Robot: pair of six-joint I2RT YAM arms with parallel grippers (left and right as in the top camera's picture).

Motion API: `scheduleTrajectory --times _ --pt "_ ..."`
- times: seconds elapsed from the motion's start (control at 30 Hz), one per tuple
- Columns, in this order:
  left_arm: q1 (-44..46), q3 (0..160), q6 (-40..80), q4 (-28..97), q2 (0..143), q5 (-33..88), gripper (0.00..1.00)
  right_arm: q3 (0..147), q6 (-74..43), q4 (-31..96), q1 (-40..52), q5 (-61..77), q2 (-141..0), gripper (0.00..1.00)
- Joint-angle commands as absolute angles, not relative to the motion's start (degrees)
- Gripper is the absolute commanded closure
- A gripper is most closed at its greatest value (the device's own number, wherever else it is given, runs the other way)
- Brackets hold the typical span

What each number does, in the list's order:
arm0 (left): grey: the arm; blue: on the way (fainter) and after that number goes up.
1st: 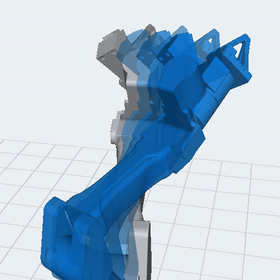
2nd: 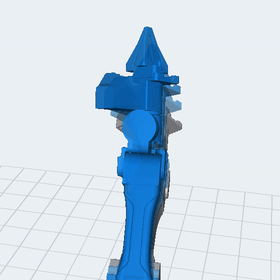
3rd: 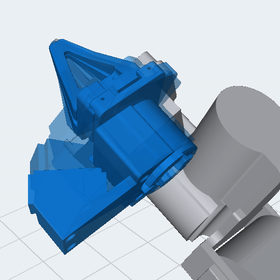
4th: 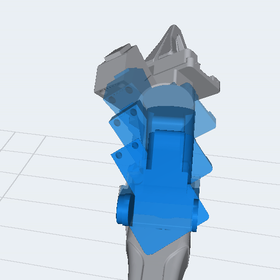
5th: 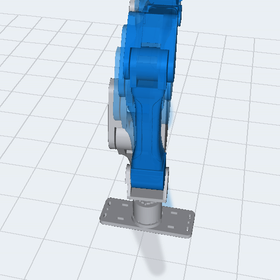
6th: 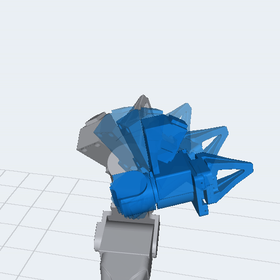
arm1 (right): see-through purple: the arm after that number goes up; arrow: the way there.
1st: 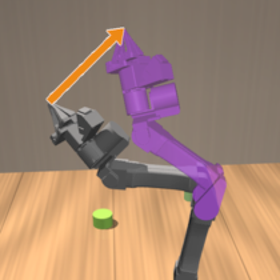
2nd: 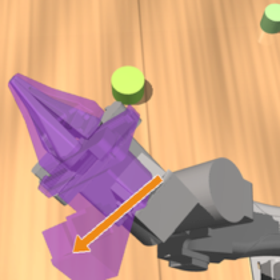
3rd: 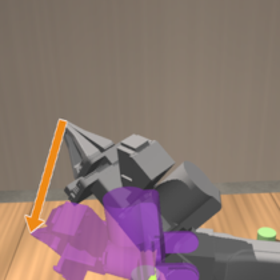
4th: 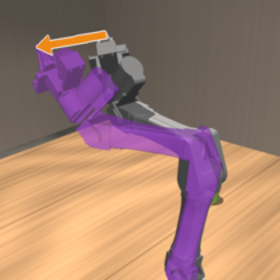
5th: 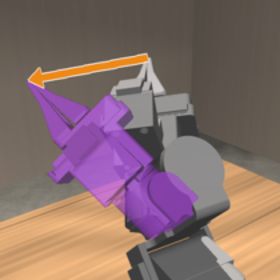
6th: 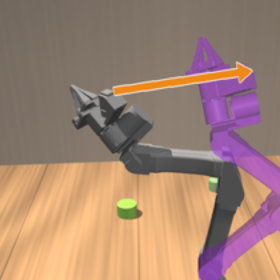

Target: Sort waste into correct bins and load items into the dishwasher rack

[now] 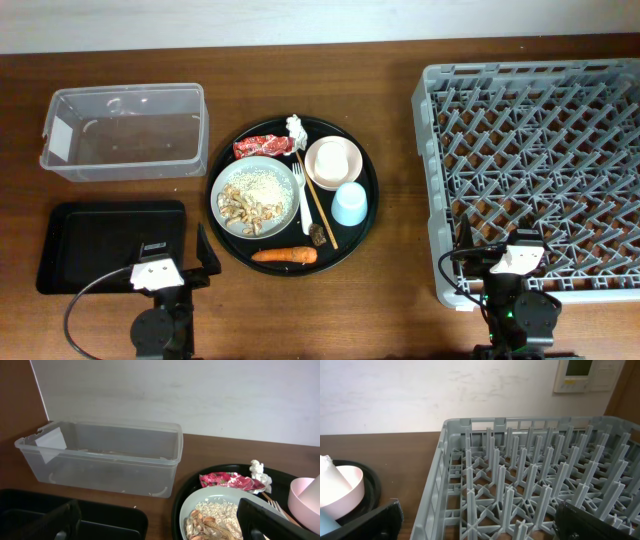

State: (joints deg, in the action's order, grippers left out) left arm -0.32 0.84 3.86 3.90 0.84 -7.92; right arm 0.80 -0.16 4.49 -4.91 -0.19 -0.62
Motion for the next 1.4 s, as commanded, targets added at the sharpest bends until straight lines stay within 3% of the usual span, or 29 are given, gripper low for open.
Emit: scheduleTrajectory --times 0.0,0.13,0.33,0.53,0.7,0.87,1.1,1.2,1.37 --pt "0.0 0.5 8.3 3.5 0.4 1.8 0.01 0.3 -0.3 4.7 -5.3 -0.7 -0.2 0.01" --pt "0.0 0.6 19.4 2.3 0.4 29.6 0.01 0.3 -0.2 4.7 -5.3 -0.7 -0.2 0.01" --pt "-0.1 0.8 20.8 -2.4 0.4 42.7 0.01 0.3 -0.3 4.7 -5.3 -0.7 -0.2 0.01" --pt "-0.1 7.1 23.4 2.9 4.5 43.1 0.01 0.3 -0.2 4.7 -5.3 -0.7 -0.2 0.01" --pt "0.0 22.5 11.8 17.2 20.9 39.9 0.01 0.3 -0.2 4.7 -5.3 -0.7 -0.2 0.01" --pt "0.1 39.2 7.6 31.5 38.5 39.7 0.01 0.3 -0.2 4.7 -5.3 -0.7 -0.2 0.01" --pt "0.8 46.8 8.8 36.6 51.9 58.2 0.01 0.3 -0.2 4.7 -5.3 -0.7 -0.2 0.01" --pt "2.0 47.0 10.5 39.4 53.9 53.1 0.01 0.3 -0.2 4.7 -5.3 -0.7 -0.2 0.01" --pt "13.4 52.3 18.1 49.7 55.3 24.0 0.01 0.3 -0.2 4.7 -5.3 -0.7 -0.2 0.01"
